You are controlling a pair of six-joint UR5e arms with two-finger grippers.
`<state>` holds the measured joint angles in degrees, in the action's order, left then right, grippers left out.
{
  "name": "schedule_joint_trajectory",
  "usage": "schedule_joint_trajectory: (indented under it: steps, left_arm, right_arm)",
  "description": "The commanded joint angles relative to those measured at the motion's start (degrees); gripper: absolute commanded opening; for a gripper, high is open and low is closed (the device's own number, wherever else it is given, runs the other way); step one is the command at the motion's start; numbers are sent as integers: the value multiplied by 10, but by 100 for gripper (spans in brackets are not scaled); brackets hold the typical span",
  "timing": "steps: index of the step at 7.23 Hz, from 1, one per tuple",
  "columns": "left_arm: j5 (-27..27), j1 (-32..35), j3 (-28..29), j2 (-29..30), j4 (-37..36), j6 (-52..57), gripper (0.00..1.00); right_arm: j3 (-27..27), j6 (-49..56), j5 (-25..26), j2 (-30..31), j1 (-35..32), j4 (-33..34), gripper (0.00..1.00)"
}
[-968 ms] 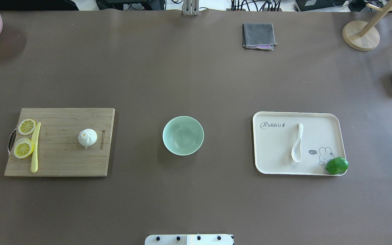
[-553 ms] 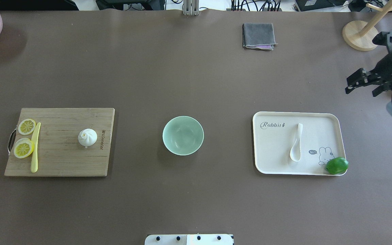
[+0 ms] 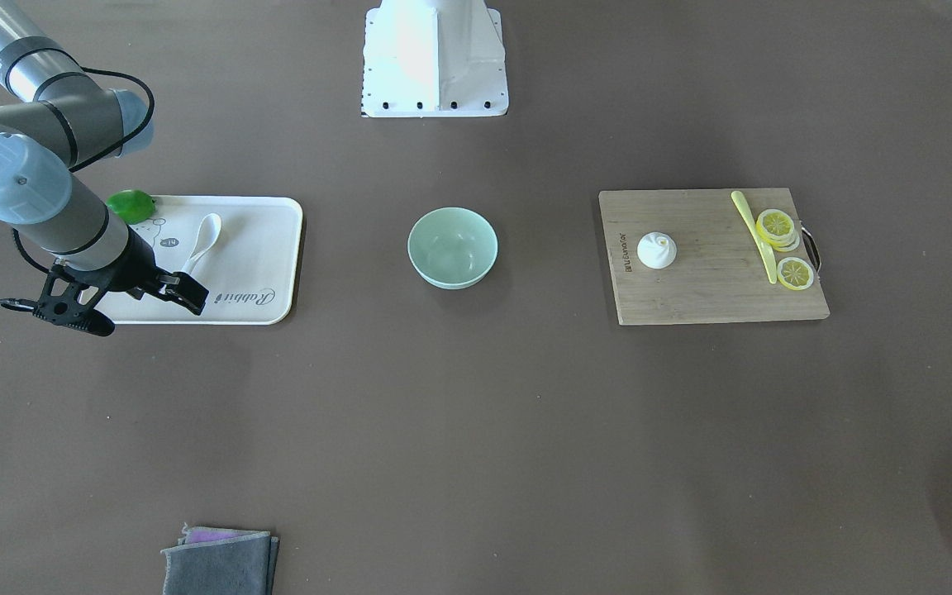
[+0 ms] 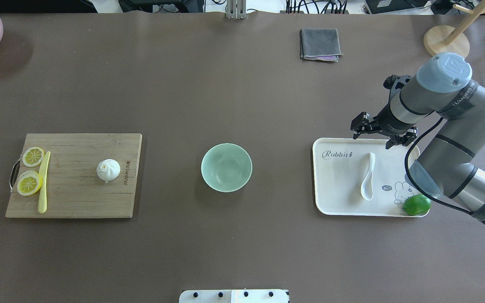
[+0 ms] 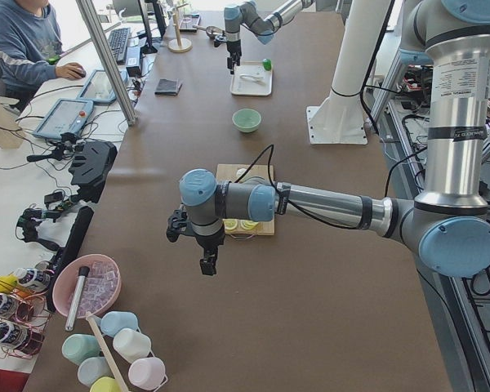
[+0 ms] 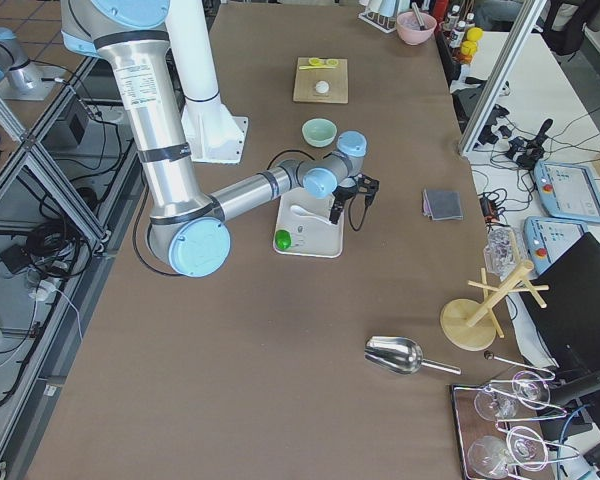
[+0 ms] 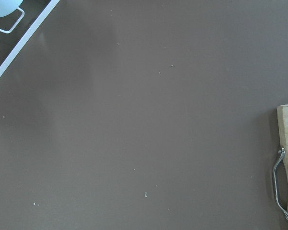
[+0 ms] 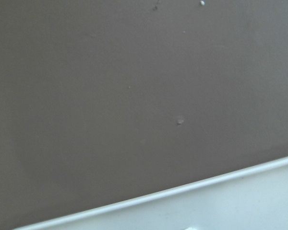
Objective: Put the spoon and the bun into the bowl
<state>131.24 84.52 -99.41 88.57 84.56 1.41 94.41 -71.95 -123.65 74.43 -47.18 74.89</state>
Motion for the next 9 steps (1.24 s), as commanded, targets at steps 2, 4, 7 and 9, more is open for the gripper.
schedule_joint_trajectory:
  steps: [2, 4, 7, 9]
  left_arm:
    - [0, -1, 0, 3, -1, -1, 98]
    - [1, -8, -1, 5, 2, -45, 97]
    - [1, -12, -2, 7, 2, -47, 97]
    - [1, -13, 0, 7, 1, -47, 97]
  right_arm:
    - [-1, -28, -22, 5, 7, 5, 81]
    - [-2, -41, -31, 8, 10, 6, 72]
    - [-4, -42, -36, 14, 23, 15, 67]
    - [0, -42, -48, 13, 25, 36, 26]
